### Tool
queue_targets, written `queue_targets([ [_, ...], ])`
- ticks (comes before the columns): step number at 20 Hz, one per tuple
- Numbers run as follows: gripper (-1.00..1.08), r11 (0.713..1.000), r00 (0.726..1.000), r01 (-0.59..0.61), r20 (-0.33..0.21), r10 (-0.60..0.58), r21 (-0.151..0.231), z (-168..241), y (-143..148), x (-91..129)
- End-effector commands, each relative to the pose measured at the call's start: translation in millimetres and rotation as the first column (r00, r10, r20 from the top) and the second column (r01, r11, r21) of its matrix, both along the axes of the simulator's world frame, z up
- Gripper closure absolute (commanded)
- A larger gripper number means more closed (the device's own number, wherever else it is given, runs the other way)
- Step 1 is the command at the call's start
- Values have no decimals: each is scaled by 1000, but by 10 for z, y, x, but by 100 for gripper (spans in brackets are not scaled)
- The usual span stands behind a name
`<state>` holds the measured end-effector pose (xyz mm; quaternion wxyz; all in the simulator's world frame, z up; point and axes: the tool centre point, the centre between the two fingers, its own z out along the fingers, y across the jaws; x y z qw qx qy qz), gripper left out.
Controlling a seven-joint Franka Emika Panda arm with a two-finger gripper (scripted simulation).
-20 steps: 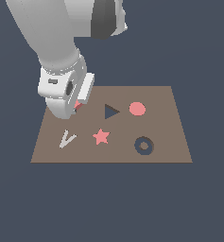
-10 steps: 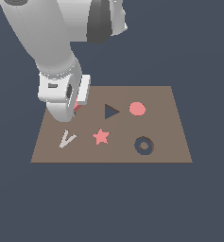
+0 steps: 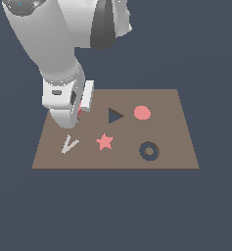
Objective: Insert a designated object into the corresponding slot on a board.
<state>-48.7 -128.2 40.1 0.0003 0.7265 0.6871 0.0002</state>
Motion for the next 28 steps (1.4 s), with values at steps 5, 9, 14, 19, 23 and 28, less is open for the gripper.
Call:
queue_targets([
  [5, 108, 1000, 1000, -2, -1, 2, 0, -102, 2, -4],
  [9, 108, 1000, 1000, -2, -1, 2, 0, -102, 2, -4],
  [14, 108, 1000, 1000, -2, -1, 2, 0, -102, 2, -4],
  [19, 108, 1000, 1000, -2, 0, 2, 0, -48, 2, 1],
  [23, 108, 1000, 1000, -10, -1, 10, 0, -67, 6, 5],
  [28, 108, 998, 998, -59, -1, 59, 0, -65, 30, 41],
])
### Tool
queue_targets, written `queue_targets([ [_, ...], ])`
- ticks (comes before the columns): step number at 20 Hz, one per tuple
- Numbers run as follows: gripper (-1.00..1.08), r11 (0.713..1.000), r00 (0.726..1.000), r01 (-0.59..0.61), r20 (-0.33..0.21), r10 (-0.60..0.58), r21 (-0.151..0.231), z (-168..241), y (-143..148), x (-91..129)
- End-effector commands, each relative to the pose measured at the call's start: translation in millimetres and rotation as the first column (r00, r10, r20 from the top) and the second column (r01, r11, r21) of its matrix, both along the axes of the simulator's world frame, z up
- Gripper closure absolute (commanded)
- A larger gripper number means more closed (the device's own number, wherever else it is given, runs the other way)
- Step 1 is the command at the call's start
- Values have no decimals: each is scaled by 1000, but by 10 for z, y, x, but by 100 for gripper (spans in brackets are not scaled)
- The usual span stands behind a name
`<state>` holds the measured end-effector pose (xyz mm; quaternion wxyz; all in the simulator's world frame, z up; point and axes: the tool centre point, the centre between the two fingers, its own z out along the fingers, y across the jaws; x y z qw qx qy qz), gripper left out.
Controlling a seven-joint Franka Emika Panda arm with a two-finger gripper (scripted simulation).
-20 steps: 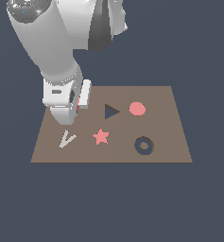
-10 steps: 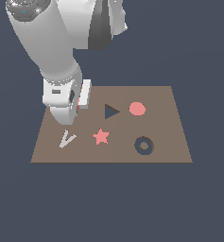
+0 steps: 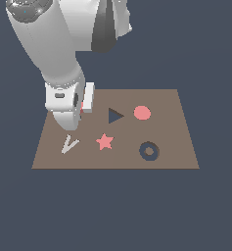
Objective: Insert a designated object into the corresponding slot on a board.
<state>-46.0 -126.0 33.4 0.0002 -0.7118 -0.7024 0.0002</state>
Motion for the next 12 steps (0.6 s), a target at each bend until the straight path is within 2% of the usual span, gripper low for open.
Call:
queue_targets([
  [1, 108, 999, 999, -32, 0, 32, 0, 3, 17, 25],
  [7, 108, 987, 987, -160, 1, 160, 0, 10, 90, 112],
  [12, 108, 950, 950, -312, 1, 312, 0, 18, 195, 205],
])
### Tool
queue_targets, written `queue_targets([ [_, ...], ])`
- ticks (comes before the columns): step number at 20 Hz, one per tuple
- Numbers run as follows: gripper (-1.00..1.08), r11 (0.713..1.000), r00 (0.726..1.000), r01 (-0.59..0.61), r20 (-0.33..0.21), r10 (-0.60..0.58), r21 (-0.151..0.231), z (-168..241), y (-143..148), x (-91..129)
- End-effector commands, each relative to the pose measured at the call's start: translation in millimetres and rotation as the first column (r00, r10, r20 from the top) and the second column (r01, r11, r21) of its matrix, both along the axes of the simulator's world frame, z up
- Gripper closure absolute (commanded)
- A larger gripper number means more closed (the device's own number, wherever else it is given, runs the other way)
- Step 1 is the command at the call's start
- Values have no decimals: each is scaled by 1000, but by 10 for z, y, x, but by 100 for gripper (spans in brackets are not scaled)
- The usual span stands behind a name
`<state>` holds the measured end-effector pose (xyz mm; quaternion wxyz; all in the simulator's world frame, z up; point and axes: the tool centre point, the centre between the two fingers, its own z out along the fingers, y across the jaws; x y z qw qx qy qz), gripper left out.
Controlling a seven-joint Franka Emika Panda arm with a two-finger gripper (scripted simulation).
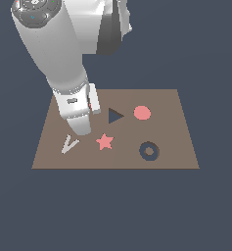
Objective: Insert a designated object into the corresponding slot on a board.
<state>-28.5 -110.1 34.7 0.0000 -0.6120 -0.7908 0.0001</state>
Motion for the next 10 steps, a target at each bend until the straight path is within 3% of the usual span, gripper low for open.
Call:
queue_targets([
  [1, 108, 996, 996, -88, 0, 88, 0, 6, 63, 50],
  [6, 108, 955, 955, -297, 1, 297, 0, 17, 231, 141],
  [10, 108, 877, 877, -480, 1, 480, 0, 26, 404, 191],
])
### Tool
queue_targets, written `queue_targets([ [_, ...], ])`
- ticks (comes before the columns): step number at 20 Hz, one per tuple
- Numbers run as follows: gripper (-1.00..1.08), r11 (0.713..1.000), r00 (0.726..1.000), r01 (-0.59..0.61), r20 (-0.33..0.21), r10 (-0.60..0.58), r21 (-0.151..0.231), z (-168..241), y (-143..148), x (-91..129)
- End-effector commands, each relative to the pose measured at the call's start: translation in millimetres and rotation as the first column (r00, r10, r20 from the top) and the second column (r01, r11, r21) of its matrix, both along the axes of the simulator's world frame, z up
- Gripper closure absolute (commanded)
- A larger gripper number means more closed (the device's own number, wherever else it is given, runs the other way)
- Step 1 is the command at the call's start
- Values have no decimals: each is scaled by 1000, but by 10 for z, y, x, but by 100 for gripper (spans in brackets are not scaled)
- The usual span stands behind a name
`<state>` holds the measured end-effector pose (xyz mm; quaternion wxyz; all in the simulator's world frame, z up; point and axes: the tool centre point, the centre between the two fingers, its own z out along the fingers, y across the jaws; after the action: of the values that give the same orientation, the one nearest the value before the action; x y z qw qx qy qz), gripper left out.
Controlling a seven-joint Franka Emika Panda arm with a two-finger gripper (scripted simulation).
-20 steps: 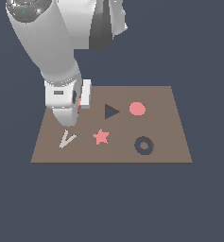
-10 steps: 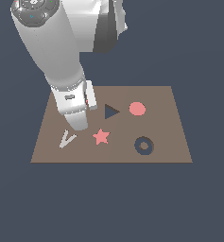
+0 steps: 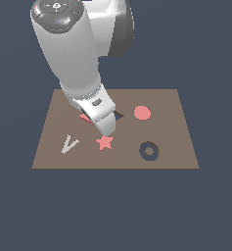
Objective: Insert a designated object into the corresponding slot on a board.
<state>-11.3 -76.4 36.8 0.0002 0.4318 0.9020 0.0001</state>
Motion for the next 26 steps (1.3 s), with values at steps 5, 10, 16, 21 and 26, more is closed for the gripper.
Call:
queue_targets([
  [5, 108, 947, 947, -322, 0, 322, 0, 16, 294, 29],
  [10, 108, 855, 855, -519, 0, 519, 0, 25, 489, -11],
  [16, 108, 735, 735, -678, 0, 678, 0, 33, 656, -89],
  [21, 108, 653, 653, -758, -1, 758, 0, 36, 742, -151],
  [26, 108, 600, 600, -800, -1, 800, 1, 38, 788, -194],
])
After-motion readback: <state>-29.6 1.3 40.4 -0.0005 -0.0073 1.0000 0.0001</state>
